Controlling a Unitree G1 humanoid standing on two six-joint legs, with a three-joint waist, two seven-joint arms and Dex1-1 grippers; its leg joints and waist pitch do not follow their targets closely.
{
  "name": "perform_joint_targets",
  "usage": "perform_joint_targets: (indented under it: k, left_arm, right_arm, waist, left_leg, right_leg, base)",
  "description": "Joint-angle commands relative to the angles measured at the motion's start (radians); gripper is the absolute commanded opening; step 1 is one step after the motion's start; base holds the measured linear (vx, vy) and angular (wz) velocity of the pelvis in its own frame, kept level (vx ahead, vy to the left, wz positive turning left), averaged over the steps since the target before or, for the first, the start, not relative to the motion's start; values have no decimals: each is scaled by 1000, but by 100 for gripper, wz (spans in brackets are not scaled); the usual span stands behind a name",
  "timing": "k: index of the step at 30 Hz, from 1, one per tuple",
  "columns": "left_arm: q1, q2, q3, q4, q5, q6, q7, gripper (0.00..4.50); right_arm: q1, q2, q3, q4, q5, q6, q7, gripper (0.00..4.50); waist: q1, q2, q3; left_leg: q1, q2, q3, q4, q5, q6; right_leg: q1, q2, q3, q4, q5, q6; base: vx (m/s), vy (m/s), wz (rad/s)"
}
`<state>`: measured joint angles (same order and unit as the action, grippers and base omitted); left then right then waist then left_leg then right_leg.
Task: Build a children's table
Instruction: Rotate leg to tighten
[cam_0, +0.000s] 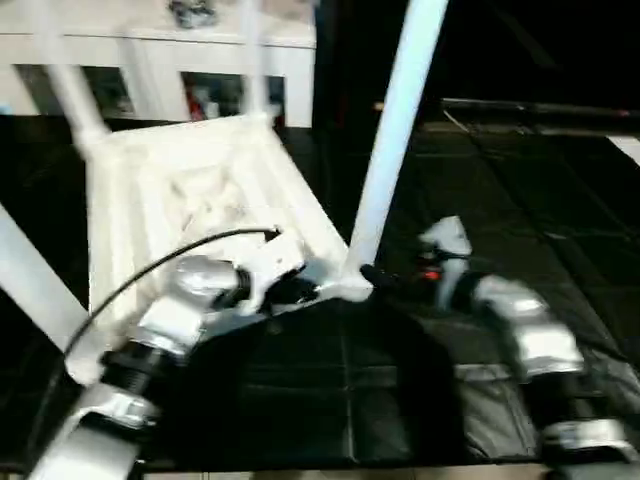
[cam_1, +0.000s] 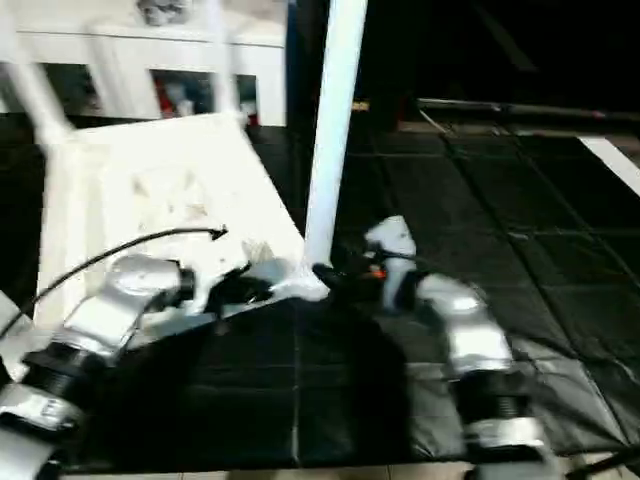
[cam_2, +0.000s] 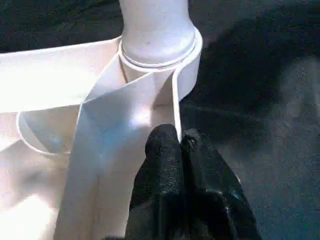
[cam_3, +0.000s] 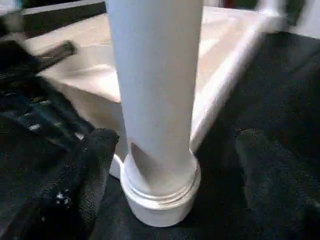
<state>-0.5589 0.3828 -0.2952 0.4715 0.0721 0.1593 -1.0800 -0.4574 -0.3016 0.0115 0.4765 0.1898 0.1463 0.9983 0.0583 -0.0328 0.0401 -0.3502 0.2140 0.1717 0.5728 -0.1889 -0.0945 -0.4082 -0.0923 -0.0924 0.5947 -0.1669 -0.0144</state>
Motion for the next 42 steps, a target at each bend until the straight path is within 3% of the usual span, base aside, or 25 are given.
perform_joint_targets:
  k: [1, 9, 10, 11, 13, 14, 16, 19, 21, 27, 31, 38, 42]
  left_arm:
    - [6, 19, -57, 33, 8, -39, -96, 0]
    - [-12, 59, -91, 65, -17, -144, -245, 0]
    - [-23, 66, -103, 71, -20, -170, -290, 0]
    - [-27, 68, -108, 75, -20, -180, -306, 0]
    - [-34, 71, -116, 82, -17, -196, -329, 0]
    - [-37, 73, -120, 83, -16, -203, -342, 0]
    - [-42, 75, -126, 87, -14, -217, -361, 0]
    - [-46, 78, -134, 87, -15, -225, -382, 0]
    - [-50, 79, -138, 91, -14, -231, -389, 0]
    - [-57, 74, -134, 103, -19, -236, -397, 0]
    - [-57, 71, -133, 107, -19, -237, -399, 0]
    - [-62, 53, -110, 129, -15, -220, -340, 0]
    - [-46, 22, -74, 104, -27, -131, -250, 0]
  right_arm:
    - [-16, -36, 13, -10, 16, -4, 86, 445]
    - [-45, -99, 108, 27, 14, -31, 330, 445]
    - [-59, -94, 137, 60, -2, -63, 379, 445]
    - [-66, -89, 146, 75, -8, -74, 391, 417]
    - [-79, -82, 158, 99, -12, -76, 408, 409]
    - [-87, -76, 160, 112, -12, -74, 414, 409]
    - [-98, -70, 163, 129, -8, -72, 432, 366]
    - [-106, -65, 165, 138, 6, -63, 461, 364]
    - [-110, -69, 172, 144, 15, -53, 488, 326]
    - [-119, -72, 178, 173, 22, -56, 518, 282]
    - [-123, -67, 173, 188, 24, -61, 516, 251]
    - [-118, -55, 161, 203, 20, -84, 502, 209]
    - [-84, -24, 150, 147, 15, -38, 383, 204]
  waist:
    - [3, 1, -56]
    - [22, 1, -59]
    - [26, -2, -60]
    - [28, 0, -59]
    - [34, 2, -59]
    - [35, 3, -59]
    - [39, 3, -60]
    - [42, 2, -61]
    - [45, -2, -61]
    - [46, 0, -58]
    - [46, 1, -59]
    - [47, -2, -59]
    - [48, -1, -52]
  left_leg:
    - [-1, 16, 6, -61, -185, 68]
    - [1, 23, 10, -57, -162, 70]
    - [1, 22, 10, -56, -164, 70]
    - [2, 22, 11, -57, -168, 67]
    - [9, 24, 13, -56, -170, 60]
    - [10, 26, 14, -56, -171, 56]
    - [7, 27, 14, -57, -167, 50]
    - [6, 26, 14, -56, -171, 48]
    - [4, 25, 15, -55, -164, 50]
    - [5, 26, 13, -57, -195, 33]
    - [4, 26, 13, -56, -197, 29]
    - [6, 26, 14, -55, -194, 34]
    - [12, 27, 15, -59, -227, 19]
  right_leg:
    - [59, -47, 49, -62, -193, -217]
    - [58, -48, 48, -54, -175, -234]
    - [56, -50, 47, -52, -179, -239]
    - [56, -50, 47, -55, -190, -237]
    - [51, -49, 49, -52, -174, -246]
    - [51, -48, 49, -50, -160, -254]
    - [54, -49, 48, -45, -145, -255]
    - [55, -48, 48, -44, -140, -253]
    - [57, -50, 49, -44, -145, -247]
    - [54, -51, 49, -51, -218, -225]
    - [54, -50, 49, -50, -211, -226]
    - [52, -50, 49, -51, -213, -228]
    - [46, -51, 51, -60, -281, -211]
  base:
    - [0, 0, 0]
    - [0, 0, 0]
    - [0, 0, 0]
    - [0, 0, 0]
    - [0, 0, 0]
    - [0, 0, 0]
    - [0, 0, 0]
    - [0, 0, 0]
    - [0, 0, 0]
    - [0, 0, 0]
    - [0, 0, 0]
    - [0, 0, 0]
    - [0, 0, 0]
